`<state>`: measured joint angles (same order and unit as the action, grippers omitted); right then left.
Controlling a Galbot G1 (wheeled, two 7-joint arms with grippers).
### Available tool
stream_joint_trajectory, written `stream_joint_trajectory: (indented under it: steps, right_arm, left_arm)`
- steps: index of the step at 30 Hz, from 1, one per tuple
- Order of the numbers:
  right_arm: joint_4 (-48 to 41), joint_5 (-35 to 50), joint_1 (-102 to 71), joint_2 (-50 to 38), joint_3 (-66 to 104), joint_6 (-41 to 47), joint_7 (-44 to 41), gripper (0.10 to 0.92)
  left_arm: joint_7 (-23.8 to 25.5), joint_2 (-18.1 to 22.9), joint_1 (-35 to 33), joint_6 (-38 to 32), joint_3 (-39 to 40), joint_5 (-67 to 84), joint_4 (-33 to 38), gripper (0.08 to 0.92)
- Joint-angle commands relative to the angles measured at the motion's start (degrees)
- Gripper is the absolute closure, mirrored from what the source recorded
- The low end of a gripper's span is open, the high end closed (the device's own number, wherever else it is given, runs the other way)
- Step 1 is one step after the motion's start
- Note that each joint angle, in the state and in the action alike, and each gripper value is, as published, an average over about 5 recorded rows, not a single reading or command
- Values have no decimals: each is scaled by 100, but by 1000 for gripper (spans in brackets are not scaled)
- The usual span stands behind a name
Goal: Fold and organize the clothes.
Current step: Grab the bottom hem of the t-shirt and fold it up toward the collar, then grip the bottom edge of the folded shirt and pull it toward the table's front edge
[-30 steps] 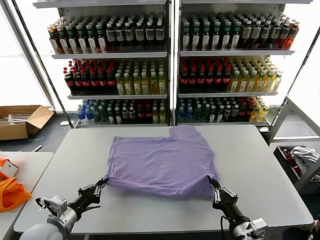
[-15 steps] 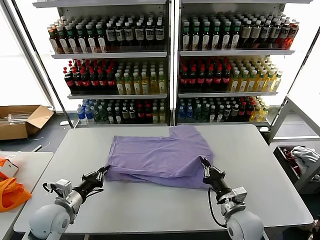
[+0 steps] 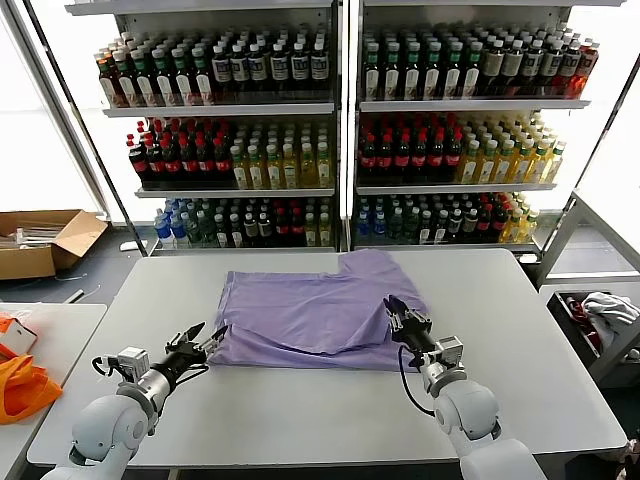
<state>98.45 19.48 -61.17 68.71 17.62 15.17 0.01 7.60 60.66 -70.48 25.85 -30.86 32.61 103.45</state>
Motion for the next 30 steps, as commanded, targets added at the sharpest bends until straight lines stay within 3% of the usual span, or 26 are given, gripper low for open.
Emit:
stream_joint_trajectory:
  steps: [1, 6, 11, 15, 18, 25, 30]
  right_arm:
    - [838, 22, -766, -239, 525, 748, 486, 542]
    - [1371, -222, -1597, -327, 807, 790, 599, 403]
    - [1354, -345, -1955, -148, 794, 831, 786, 260]
    - [1308, -318, -1957, -55, 700, 877, 821, 213]
    - [1283, -263, -1942, -27, 635, 906, 840, 256]
    - [1255, -171, -1887, 23, 558, 891, 831, 459]
    - [1221, -171, -1890, 22, 560, 850, 792, 597]
  left_arm:
    - [-72, 34, -734, -24, -178, -10, 415, 315]
    - [-111, 125, -905, -6, -112, -150, 468, 196]
    - [-156, 193, -795, 5, -38, -186, 291, 178]
    - [-191, 244, -637, 41, -4, -160, 120, 177]
    - [-205, 293, -555, 83, -2, -86, 31, 177]
    - [-188, 339, -419, 96, 1, 74, -117, 177]
    - [-162, 347, -411, 81, 10, 136, -183, 242]
